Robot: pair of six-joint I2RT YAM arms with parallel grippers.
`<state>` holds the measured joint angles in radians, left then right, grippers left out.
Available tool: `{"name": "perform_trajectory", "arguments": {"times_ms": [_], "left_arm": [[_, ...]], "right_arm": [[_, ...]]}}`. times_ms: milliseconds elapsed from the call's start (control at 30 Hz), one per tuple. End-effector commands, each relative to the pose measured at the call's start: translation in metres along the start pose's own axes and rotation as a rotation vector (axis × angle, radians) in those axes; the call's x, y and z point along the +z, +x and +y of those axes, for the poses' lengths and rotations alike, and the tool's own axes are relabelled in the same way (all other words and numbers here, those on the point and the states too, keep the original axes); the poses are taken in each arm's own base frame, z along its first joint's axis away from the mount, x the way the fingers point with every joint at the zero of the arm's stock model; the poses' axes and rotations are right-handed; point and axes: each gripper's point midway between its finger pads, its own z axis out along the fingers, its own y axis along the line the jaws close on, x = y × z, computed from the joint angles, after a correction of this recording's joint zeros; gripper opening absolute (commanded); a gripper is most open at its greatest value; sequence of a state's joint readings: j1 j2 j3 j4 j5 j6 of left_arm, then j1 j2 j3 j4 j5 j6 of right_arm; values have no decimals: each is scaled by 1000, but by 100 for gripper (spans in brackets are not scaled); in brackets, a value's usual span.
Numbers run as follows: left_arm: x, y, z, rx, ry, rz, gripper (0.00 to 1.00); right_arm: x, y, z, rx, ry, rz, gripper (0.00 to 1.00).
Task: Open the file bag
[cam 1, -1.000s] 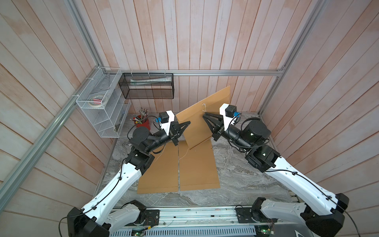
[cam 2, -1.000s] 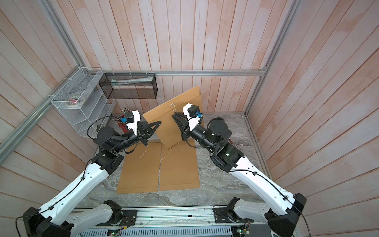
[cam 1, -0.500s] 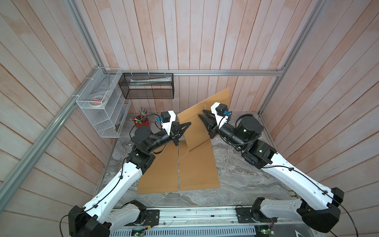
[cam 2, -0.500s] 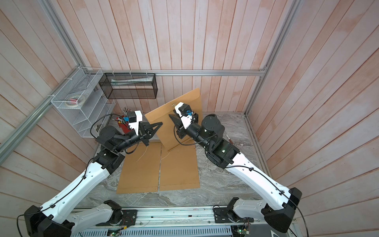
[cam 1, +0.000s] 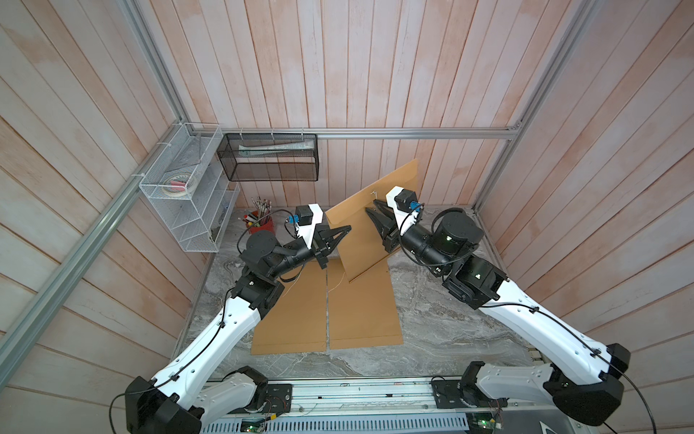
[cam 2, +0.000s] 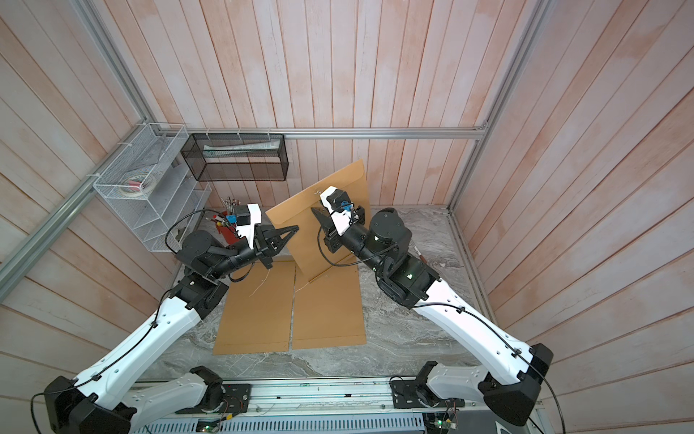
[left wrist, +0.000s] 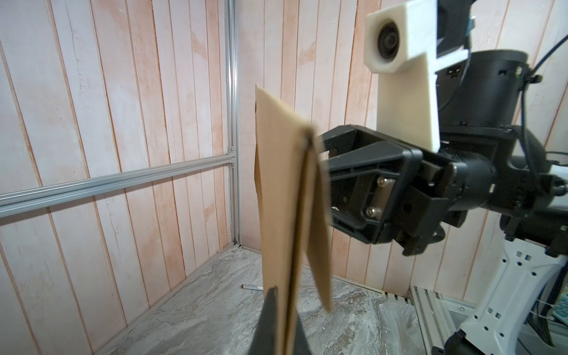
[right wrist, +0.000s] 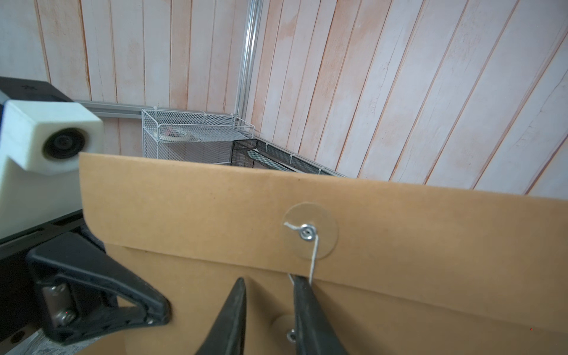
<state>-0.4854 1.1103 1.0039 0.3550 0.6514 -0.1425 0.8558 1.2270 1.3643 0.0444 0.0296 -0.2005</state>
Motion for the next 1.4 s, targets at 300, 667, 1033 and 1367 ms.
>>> {"name": "perform_trajectory", "arguments": {"times_ms": [300, 667, 1033, 1367], "left_arm": [[-7, -4, -22, 61, 93, -2, 0], [-9, -1, -33, 94, 153, 9, 0], [-13, -7, -30, 118, 118, -22, 0], [-13, -10, -28, 123, 99, -40, 0]], "right_arm": [[-4, -18, -3, -19, 12, -28, 26], [-6, -22, -3, -23, 7, -38, 19], [-8, -16, -2, -11, 5, -21, 18], [-12, -8, -3, -3, 13, -6, 25]]}}
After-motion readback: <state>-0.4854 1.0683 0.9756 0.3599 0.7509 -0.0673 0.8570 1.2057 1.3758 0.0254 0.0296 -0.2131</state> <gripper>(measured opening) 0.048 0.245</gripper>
